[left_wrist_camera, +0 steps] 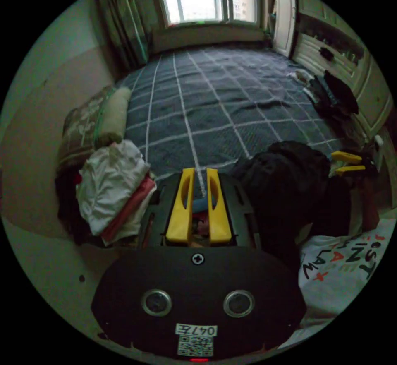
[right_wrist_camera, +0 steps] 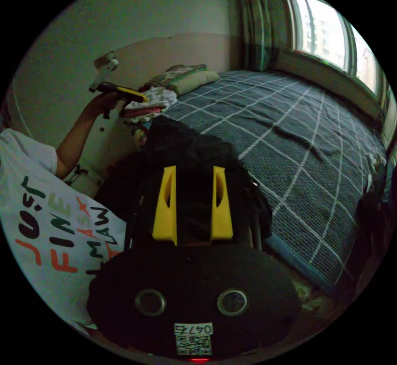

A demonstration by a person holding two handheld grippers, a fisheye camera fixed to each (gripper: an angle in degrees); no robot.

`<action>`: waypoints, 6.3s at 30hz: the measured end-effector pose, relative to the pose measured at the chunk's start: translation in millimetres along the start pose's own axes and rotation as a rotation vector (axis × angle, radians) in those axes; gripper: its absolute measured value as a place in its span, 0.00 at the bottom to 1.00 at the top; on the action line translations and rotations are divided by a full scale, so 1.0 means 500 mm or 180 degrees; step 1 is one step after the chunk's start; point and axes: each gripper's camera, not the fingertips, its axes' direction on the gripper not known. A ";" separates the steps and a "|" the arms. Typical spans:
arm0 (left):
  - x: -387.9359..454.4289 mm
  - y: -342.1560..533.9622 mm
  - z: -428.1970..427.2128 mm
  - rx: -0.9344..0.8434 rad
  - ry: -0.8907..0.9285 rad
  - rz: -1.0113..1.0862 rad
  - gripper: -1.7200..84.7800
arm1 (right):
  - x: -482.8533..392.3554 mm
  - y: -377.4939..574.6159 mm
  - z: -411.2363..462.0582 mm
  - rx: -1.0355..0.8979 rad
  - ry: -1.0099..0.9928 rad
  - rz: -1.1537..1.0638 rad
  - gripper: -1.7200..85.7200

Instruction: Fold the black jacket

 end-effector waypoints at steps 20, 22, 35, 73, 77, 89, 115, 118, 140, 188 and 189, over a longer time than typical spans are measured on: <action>-0.011 -0.044 0.419 -0.1634 0.2117 0.0408 0.08 | 0.049 -0.123 0.233 -0.0837 -0.0927 -0.0223 0.05; -0.017 -0.031 0.391 -0.1420 0.2110 0.0450 0.05 | -0.001 -0.120 0.180 -0.0579 -0.0656 -0.0491 0.03; 0.005 -0.186 0.015 0.1195 0.0960 0.0905 0.02 | -0.062 -0.319 -0.128 0.0037 0.2174 -0.1124 0.02; -0.267 0.415 0.504 -0.0285 0.0666 -0.0897 0.18 | 0.197 0.039 0.045 -0.0143 0.1427 0.0432 0.05; -0.264 0.410 0.579 -0.0574 0.0719 -0.0873 0.09 | 0.292 0.034 0.060 -0.0235 0.1591 0.0575 0.05; -0.382 0.450 0.507 -0.0897 -0.0245 -0.0724 0.05 | 0.540 -0.059 0.241 -0.0476 0.0975 0.0865 0.09; -0.449 0.473 0.582 -0.0384 0.0215 -0.0813 0.17 | 0.627 -0.497 0.613 -0.0748 0.0433 -0.0646 0.09; -0.477 0.482 0.610 -0.0379 0.0568 -0.0766 0.22 | 0.637 -0.517 0.671 -0.0912 0.0252 -0.0657 0.10; -0.469 0.392 0.696 -0.0472 -0.0012 -0.0826 0.14 | 0.682 -0.466 0.682 -0.1128 0.1648 -0.0409 0.06; -0.116 0.785 0.348 -0.0456 0.0447 -0.0206 0.02 | 0.234 0.001 0.249 -0.0909 0.0653 -0.0704 0.09; -0.110 0.787 0.340 -0.0424 0.0356 -0.0146 0.02 | 0.234 0.003 0.237 -0.0789 0.0579 -0.0571 0.13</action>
